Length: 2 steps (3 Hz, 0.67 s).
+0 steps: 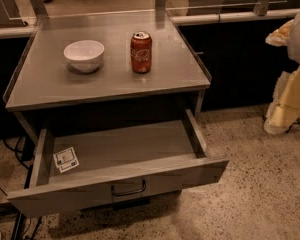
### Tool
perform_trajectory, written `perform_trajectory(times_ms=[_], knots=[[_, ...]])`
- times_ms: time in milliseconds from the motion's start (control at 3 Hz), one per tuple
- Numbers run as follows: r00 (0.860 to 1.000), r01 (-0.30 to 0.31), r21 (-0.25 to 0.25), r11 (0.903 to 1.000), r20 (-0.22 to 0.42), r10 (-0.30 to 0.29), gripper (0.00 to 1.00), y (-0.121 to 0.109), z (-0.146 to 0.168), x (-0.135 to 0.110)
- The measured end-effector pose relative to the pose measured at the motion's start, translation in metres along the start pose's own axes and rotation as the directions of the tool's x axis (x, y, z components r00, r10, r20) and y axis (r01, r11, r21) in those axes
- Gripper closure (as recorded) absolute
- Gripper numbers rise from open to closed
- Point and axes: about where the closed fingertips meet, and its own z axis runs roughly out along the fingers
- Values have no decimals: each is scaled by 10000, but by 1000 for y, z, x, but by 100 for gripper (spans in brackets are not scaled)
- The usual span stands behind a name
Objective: Place coke can into top drawer
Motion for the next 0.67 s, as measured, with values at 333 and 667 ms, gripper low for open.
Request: perform_trajectory(times_ms=[333,667], knots=[[10000,0,1,10000,0,0,0,0,0,0],[9968,-190,134,9997,782,179,0,-15,16,-25]])
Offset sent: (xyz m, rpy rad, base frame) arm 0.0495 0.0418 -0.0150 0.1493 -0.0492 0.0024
